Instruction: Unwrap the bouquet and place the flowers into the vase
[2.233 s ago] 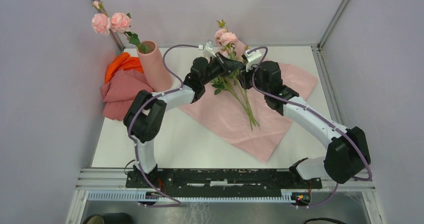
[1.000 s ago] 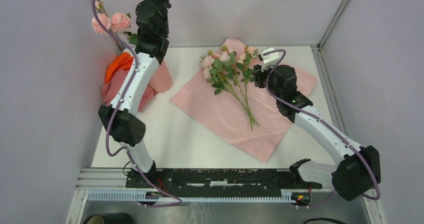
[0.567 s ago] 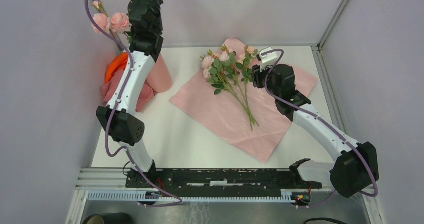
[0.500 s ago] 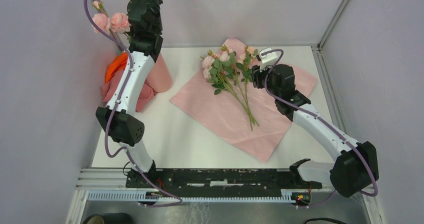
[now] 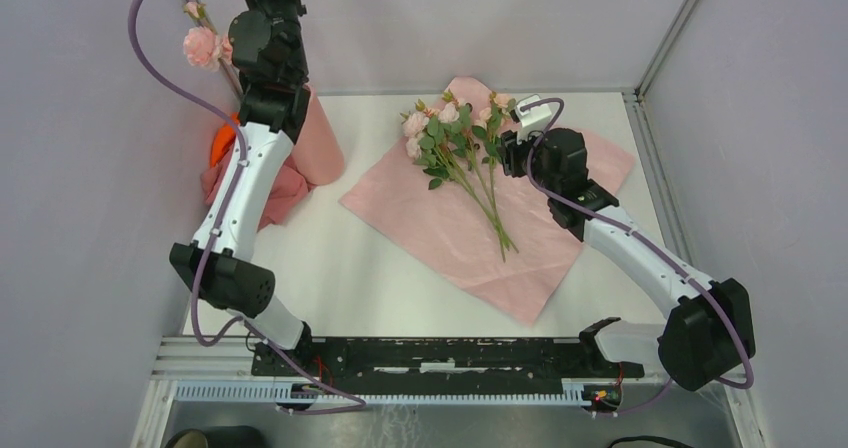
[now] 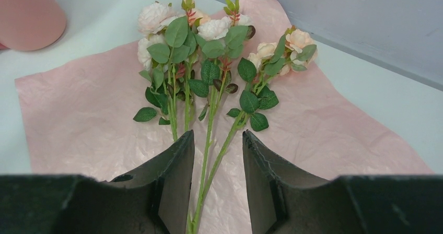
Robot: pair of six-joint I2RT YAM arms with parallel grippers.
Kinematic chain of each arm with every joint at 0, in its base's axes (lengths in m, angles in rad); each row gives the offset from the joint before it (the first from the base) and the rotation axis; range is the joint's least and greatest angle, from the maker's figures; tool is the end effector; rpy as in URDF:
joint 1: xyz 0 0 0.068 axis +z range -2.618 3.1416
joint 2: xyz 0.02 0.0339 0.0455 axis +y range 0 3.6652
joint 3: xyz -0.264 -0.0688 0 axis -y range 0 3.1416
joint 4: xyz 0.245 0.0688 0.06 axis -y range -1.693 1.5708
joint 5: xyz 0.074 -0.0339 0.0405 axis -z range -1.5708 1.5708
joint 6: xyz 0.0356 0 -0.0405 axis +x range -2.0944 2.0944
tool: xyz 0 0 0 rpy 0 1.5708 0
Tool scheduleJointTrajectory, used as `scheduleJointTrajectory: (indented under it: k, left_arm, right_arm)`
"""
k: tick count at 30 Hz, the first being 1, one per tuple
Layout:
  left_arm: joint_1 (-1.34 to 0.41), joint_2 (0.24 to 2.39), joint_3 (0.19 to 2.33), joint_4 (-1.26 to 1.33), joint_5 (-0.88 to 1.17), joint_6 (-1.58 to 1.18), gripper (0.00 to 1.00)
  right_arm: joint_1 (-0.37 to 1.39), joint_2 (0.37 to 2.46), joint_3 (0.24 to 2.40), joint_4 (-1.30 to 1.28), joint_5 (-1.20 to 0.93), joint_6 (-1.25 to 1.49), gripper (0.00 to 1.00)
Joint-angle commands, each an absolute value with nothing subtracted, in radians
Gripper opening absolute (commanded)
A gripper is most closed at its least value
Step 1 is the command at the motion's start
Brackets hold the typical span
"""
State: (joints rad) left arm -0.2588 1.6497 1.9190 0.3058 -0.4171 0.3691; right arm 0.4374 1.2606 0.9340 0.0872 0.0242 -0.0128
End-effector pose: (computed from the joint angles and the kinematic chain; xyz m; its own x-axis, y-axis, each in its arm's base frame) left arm 0.3424 -0.0757 0.5577 0.4562 0.2204 -0.8621 -0.2780 0.9557 0.0972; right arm 0.2696 0.1251 0.3171 -0.2096 -0.1122 -0.9713 -0.4049 0.9142 -0.0182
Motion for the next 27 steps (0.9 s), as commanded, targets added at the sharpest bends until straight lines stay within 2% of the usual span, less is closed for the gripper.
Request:
scheduleJointTrajectory:
  k: [1,22,23,26,27]
  left_arm:
    - [-0.248,1.566,1.784,0.386,-0.443,0.367,0.02]
    - [-0.186,1.627,1.535,0.456,-0.507,0.166,0.02]
    - [-0.186,1.627,1.525,0.452,-0.509,0.153,0.08]
    - [-0.185,1.63,1.511,0.428,-0.51,0.121,0.34]
    - [-0.184,1.631,1.506,0.423,-0.513,0.112,0.45]
  right_arm:
    - [0.435,1.256,0.936,0.135,0.003,-0.002,0.44]
    - [0.434,1.281,0.931,0.132,0.002,-0.001,0.44]
    - [0.434,1.28,0.931,0.131,0.003,-0.002,0.44]
    - [0.434,1.276,0.928,0.131,0.009,-0.001,0.45]
    - [0.434,1.276,0.928,0.13,0.009,-0.002,0.45]
